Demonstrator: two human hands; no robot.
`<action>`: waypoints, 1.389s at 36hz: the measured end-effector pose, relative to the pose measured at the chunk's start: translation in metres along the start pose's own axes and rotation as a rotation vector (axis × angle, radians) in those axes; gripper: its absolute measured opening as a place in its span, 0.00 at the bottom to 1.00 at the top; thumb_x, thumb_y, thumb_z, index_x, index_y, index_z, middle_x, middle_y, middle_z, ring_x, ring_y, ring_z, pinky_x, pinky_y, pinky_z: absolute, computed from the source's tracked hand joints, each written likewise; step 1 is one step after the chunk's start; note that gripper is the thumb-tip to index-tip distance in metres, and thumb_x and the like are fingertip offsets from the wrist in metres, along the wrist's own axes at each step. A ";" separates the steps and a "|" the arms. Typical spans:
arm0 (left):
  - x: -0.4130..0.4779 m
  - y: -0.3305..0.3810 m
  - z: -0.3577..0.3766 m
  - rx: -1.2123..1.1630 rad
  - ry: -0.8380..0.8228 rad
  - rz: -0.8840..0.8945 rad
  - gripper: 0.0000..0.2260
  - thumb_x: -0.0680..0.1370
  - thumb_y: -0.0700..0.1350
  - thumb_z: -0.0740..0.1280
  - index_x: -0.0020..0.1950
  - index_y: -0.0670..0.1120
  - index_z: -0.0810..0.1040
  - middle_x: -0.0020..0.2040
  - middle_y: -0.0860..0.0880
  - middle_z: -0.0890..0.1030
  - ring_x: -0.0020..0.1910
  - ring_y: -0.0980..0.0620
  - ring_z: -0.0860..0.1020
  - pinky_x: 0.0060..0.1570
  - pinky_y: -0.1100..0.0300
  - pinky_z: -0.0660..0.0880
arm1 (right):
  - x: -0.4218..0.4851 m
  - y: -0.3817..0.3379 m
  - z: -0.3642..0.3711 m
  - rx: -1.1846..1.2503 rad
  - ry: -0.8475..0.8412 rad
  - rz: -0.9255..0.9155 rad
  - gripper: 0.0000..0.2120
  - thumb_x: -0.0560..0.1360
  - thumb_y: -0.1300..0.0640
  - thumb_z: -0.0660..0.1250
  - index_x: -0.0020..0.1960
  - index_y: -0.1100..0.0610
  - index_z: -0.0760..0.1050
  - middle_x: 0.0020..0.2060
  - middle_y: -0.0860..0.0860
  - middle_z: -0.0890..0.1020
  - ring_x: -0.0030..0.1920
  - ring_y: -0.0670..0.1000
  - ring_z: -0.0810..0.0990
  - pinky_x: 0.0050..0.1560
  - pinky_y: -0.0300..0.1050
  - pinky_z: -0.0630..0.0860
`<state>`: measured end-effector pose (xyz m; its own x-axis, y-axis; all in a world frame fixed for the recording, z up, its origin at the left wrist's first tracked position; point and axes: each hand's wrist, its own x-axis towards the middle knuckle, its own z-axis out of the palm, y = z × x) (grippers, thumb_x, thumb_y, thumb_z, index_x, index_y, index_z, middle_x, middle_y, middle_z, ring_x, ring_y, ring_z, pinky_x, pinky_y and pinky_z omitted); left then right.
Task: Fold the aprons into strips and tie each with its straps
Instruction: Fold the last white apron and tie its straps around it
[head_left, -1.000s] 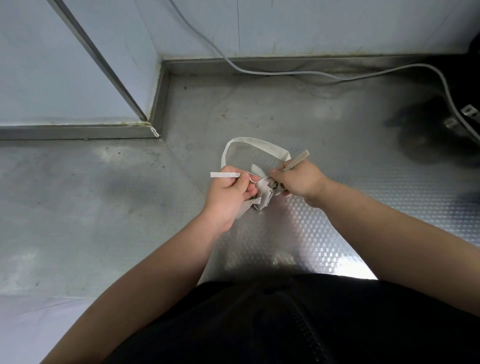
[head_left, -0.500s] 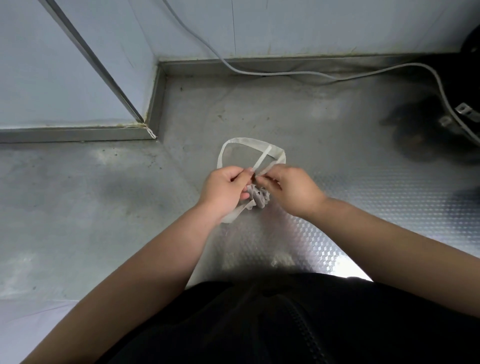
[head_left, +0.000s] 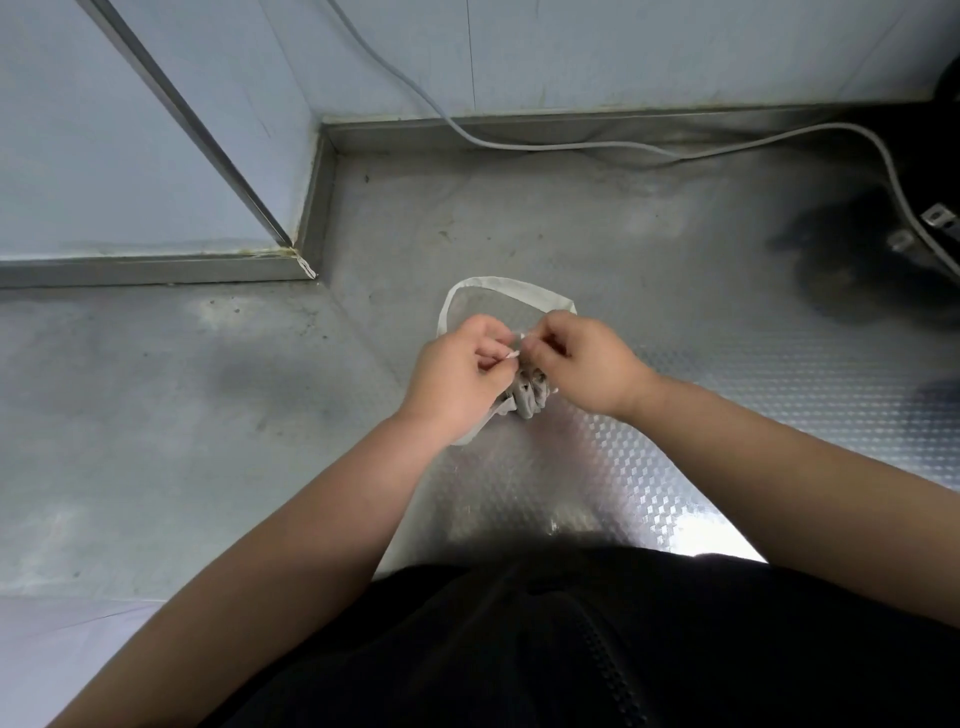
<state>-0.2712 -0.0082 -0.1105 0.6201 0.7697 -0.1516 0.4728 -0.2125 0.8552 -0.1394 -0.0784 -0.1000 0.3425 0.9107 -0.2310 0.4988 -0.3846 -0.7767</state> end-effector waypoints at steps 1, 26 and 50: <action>-0.001 0.000 0.001 0.025 0.032 0.025 0.09 0.74 0.37 0.70 0.47 0.50 0.73 0.38 0.58 0.78 0.38 0.62 0.77 0.45 0.71 0.71 | 0.002 0.000 0.002 0.106 -0.001 0.085 0.07 0.78 0.57 0.64 0.45 0.60 0.75 0.37 0.54 0.80 0.37 0.51 0.77 0.40 0.43 0.73; -0.013 -0.028 0.013 0.249 0.274 0.389 0.11 0.75 0.44 0.64 0.47 0.40 0.84 0.46 0.45 0.79 0.43 0.54 0.76 0.47 0.64 0.73 | 0.002 -0.007 0.005 0.494 -0.235 0.399 0.12 0.77 0.64 0.62 0.36 0.57 0.71 0.28 0.53 0.71 0.26 0.47 0.65 0.25 0.39 0.57; -0.011 -0.006 -0.015 0.824 -0.002 0.168 0.04 0.77 0.42 0.60 0.50 0.46 0.73 0.55 0.48 0.73 0.58 0.47 0.70 0.48 0.56 0.66 | -0.003 0.019 -0.010 -0.591 -0.091 -0.164 0.09 0.78 0.63 0.58 0.53 0.56 0.76 0.47 0.53 0.77 0.51 0.57 0.77 0.47 0.45 0.70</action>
<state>-0.2905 -0.0067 -0.1060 0.7237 0.6878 -0.0565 0.6797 -0.6962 0.2308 -0.1233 -0.0901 -0.1084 0.1676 0.9642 -0.2057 0.9046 -0.2334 -0.3566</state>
